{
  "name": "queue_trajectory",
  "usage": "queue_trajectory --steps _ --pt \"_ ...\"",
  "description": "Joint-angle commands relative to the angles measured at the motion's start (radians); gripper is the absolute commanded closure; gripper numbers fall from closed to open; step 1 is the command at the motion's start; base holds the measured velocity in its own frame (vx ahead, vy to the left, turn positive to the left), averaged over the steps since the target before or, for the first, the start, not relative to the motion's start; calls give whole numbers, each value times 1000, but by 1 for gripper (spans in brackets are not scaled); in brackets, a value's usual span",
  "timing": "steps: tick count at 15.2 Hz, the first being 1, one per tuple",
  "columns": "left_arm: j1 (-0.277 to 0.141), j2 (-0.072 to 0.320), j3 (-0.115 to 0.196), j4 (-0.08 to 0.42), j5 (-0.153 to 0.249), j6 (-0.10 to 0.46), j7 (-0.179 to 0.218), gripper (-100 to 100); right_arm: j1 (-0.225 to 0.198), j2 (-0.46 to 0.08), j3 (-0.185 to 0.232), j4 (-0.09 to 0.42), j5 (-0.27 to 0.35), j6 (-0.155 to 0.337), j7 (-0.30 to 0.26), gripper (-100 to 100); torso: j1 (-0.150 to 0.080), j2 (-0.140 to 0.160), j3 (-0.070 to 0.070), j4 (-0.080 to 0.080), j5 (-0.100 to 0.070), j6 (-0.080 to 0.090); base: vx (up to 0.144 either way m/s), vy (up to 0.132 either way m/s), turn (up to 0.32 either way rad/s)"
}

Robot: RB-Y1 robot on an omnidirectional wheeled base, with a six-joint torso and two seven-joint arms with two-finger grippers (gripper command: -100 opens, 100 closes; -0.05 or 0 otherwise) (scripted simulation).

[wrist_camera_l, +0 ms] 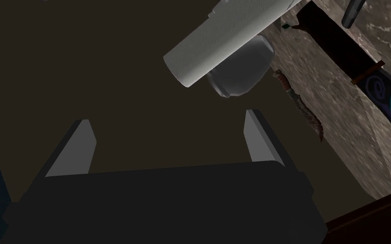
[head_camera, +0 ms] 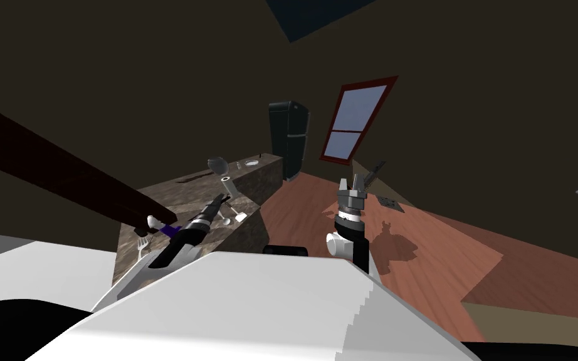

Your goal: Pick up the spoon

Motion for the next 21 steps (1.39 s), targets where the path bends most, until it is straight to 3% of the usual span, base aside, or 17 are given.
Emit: queue_trajectory --steps 1,15,16,20,21 --pt "12 9 12 -2 8 50 -12 -100 0 0 0 0 0 0 0 0 0 0 0 0 0 0 64 -57 24" --pt "69 53 72 10 50 280 -57 -100 0 0 0 0 0 0 0 0 0 0 0 0 0 0 76 -53 30" --pt "81 60 84 12 58 316 -66 -100 0 0 0 0 0 0 0 0 0 1 0 0 0 0 69 -42 25" --pt "92 67 95 15 67 364 -74 -100 0 0 0 0 0 0 0 0 0 0 0 0 0 0 75 -53 30" --pt "102 73 106 17 75 400 -82 -100 0 0 0 0 0 0 0 0 0 0 0 0 0 0 66 -49 29"
